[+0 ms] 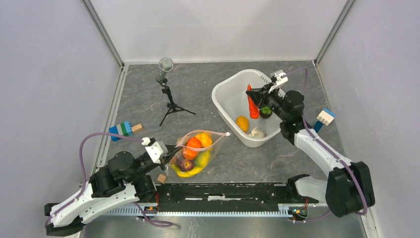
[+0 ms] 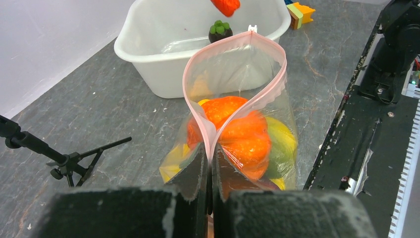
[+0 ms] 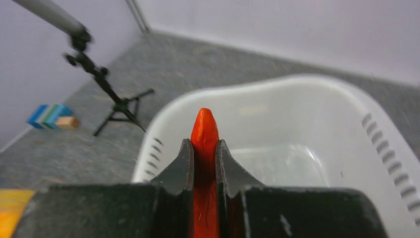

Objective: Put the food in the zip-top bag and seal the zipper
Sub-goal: Pick up the fake vegetable from the bin, then place the fake vegetable in the zipper food storage bag.

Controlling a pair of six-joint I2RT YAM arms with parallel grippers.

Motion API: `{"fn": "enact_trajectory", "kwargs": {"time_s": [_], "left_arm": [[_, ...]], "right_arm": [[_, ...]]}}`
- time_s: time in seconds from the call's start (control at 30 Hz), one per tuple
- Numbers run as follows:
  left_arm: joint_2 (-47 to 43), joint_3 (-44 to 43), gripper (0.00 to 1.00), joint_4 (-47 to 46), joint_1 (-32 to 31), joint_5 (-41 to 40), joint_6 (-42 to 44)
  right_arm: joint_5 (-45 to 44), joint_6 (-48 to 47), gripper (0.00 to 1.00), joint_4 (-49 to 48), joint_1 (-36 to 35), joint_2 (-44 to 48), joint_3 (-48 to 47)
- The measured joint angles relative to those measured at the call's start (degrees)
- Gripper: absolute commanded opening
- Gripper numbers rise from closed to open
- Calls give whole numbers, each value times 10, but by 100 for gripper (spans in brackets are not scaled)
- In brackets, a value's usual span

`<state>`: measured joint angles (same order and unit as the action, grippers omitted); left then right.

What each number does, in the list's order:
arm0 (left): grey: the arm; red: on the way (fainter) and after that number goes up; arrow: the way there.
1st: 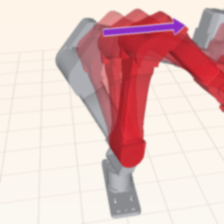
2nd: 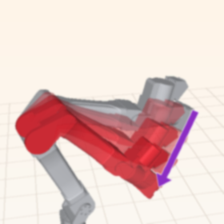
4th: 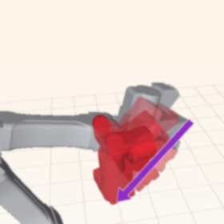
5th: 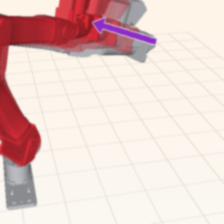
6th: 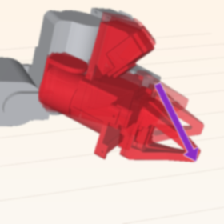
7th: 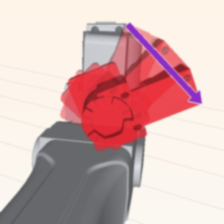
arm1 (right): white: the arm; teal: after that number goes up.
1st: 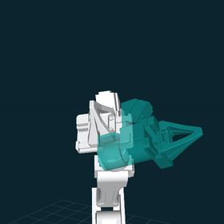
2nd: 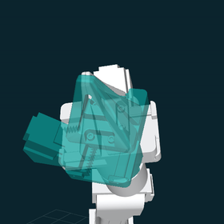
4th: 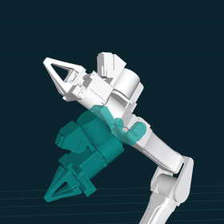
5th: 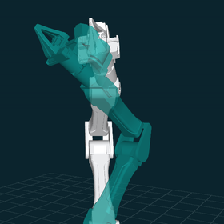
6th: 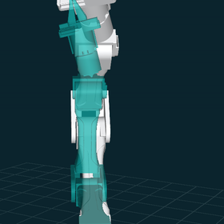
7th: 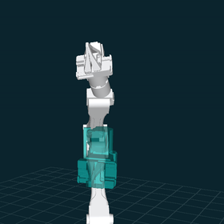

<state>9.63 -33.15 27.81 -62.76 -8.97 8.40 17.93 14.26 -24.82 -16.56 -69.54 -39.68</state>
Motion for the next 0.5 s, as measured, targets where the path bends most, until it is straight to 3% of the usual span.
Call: {"fn": "enact_trajectory", "kwargs": {"time_s": [0.1,0.27,0.5], "left_arm": [[0,0,2,0,0,0,0],[3,-3,2,2,0,0,0],[4,-10,2,6,0,0,0]], "right_arm": [[37,22,0,-67,-17,39,5],[66,26,0,-142,-114,90,2],[77,10,0,-219,-226,71,-21]]}}
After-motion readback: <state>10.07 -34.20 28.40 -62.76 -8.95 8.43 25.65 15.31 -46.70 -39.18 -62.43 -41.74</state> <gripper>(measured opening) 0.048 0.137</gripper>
